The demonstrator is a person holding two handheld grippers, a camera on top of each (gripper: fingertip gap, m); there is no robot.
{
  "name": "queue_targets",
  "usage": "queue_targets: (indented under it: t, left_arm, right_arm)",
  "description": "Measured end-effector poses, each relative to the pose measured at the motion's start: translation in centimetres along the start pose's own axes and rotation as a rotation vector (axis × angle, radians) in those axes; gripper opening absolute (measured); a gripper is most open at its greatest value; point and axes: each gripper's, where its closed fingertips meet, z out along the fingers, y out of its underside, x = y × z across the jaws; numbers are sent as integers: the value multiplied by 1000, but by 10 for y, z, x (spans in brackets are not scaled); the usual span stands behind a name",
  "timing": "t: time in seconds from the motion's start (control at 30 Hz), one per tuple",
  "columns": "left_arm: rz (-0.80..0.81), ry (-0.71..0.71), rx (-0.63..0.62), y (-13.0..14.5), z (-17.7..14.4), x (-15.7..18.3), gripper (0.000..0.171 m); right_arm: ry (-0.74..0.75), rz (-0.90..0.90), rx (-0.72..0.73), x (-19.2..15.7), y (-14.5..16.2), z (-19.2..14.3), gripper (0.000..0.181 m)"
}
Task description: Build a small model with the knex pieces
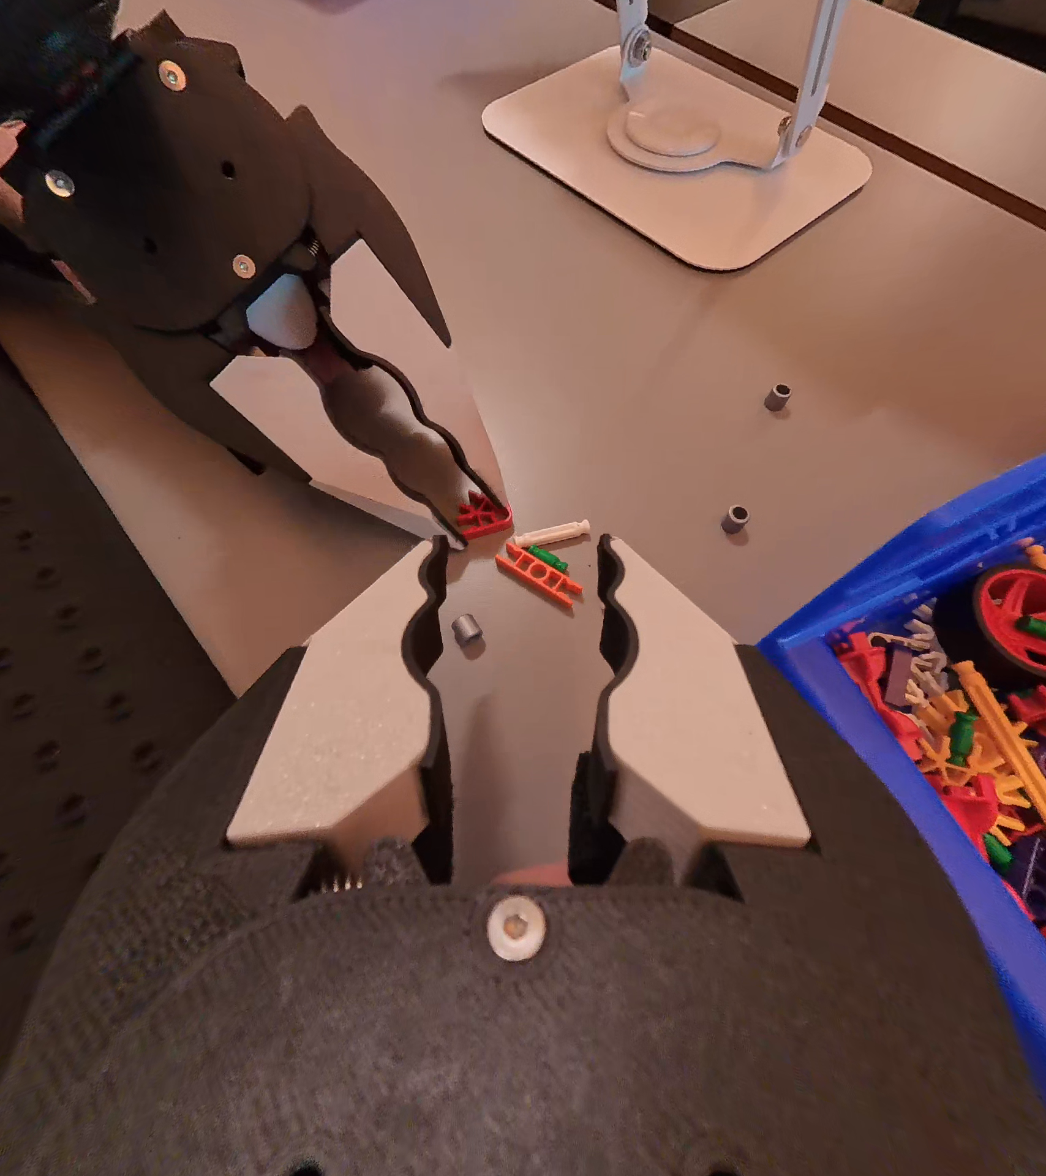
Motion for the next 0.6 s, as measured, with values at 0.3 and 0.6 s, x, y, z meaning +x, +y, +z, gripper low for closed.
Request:
queue_targets:
  t: [0.3, 0.6]
  left_arm:
    - [52, 11, 8, 1, -4, 6, 13]
    - [-32, 28, 6, 3, -5, -5, 49]
  right_arm:
    - [-39, -8, 6, -9, -3, 2, 46]
    - [-57, -17, -5, -13, -1, 7, 46]
